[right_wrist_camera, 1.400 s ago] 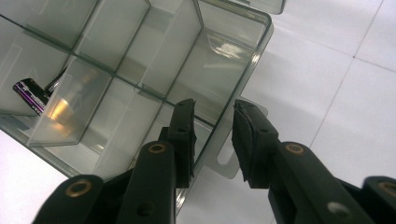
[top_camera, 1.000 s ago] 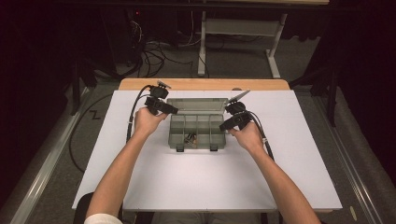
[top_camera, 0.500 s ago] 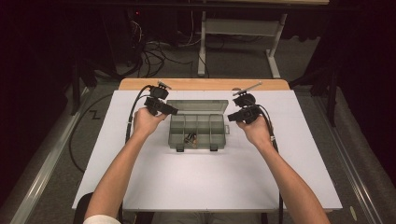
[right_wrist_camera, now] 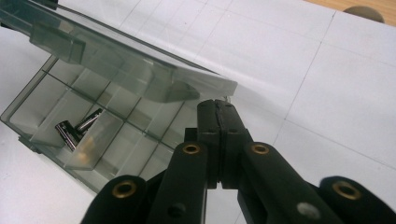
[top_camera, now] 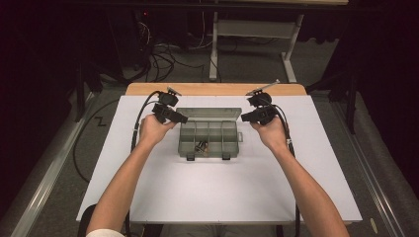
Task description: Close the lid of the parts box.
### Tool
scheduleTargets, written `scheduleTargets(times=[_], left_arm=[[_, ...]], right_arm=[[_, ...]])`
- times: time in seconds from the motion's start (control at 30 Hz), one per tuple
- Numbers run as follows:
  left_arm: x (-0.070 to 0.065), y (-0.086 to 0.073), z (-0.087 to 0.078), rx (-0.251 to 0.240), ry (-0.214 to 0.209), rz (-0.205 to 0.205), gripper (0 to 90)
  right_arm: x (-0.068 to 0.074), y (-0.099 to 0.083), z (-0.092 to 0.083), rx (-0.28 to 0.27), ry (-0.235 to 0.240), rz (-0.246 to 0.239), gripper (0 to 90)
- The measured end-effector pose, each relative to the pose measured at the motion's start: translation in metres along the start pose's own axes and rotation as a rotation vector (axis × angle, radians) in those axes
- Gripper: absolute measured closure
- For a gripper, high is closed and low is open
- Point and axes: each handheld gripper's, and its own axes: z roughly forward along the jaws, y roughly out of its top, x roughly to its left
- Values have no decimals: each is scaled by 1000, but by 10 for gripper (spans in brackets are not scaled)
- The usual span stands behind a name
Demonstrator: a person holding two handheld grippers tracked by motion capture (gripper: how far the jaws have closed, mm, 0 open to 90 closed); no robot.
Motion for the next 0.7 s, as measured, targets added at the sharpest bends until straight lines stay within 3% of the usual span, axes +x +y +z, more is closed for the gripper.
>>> scheduleTargets(times=[0.57,0.7], left_arm=[[-3,-8,-1,37,-14,20,583],[-3,-13,-7,22,-17,21,614]], right_arm=[[2,1,-4,-6,-3,-15,900],[2,0,-3,-4,2,-14,900]])
